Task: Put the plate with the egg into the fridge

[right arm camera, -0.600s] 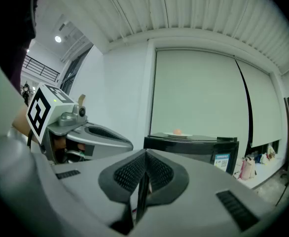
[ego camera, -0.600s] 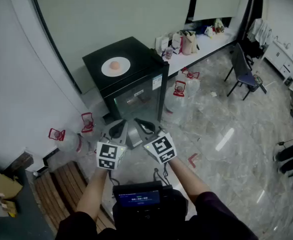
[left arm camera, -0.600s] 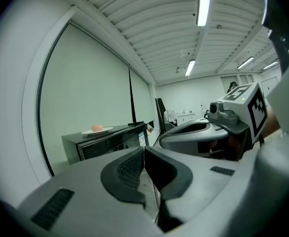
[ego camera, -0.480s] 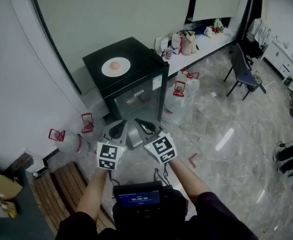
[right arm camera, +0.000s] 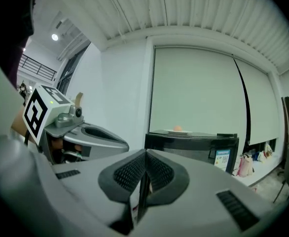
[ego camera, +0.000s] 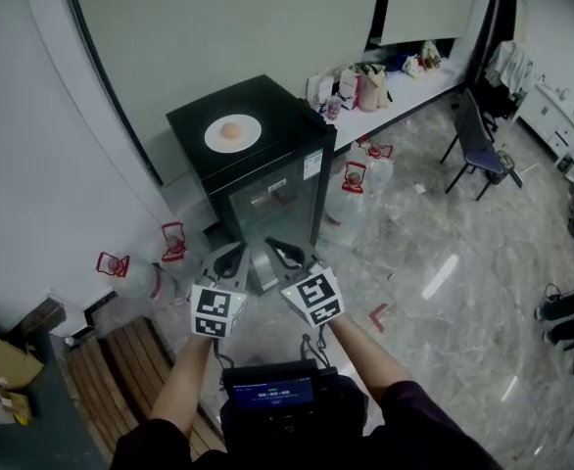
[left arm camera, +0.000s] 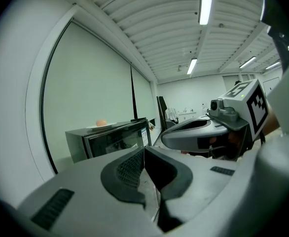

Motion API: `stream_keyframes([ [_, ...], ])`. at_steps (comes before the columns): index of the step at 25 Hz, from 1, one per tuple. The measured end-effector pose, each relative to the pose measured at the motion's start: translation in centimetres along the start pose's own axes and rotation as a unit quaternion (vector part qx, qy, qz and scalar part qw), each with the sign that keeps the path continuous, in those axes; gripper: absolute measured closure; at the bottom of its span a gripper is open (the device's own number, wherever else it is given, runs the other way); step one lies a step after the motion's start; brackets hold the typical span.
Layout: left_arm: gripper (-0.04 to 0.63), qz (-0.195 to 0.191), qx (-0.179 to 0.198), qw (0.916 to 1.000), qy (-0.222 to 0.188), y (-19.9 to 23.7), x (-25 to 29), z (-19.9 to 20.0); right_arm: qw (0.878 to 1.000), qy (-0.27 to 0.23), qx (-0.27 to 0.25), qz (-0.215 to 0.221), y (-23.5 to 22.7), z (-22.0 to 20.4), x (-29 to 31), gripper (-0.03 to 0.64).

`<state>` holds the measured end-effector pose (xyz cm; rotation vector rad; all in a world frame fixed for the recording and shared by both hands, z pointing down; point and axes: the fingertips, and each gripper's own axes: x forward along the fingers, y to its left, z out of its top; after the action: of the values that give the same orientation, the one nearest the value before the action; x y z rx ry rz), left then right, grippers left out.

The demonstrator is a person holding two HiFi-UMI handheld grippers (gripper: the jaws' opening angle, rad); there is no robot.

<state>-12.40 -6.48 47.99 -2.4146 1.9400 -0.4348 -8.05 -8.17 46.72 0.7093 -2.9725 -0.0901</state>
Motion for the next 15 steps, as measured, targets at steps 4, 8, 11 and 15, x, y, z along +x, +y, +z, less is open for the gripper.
stream_keyframes([
  [4, 0.583, 0.014, -0.006, 0.9997, 0.017, 1.1, 0.0, -1.3, 1.0, 0.012, 0.004, -0.001, 0.0, -1.1, 0.7, 0.607],
  [8, 0.583, 0.03, -0.021, 0.9986, 0.039, 2.3, 0.0, -3.4, 1.0, 0.02, 0.015, 0.006, 0.1, -2.6, 1.3, 0.607],
  [11, 0.583, 0.041, -0.033, 0.9975, 0.048, 4.1, 0.0, -4.1, 0.999, 0.026, 0.014, -0.016, 0.1, -3.3, 2.4, 0.607],
  [15, 0.583, 0.033, -0.03, 0.9981, 0.044, 6.1, 0.5, -5.9, 0.996, 0.047, 0.04, -0.062, 0.6, -6.2, 4.7, 0.606],
])
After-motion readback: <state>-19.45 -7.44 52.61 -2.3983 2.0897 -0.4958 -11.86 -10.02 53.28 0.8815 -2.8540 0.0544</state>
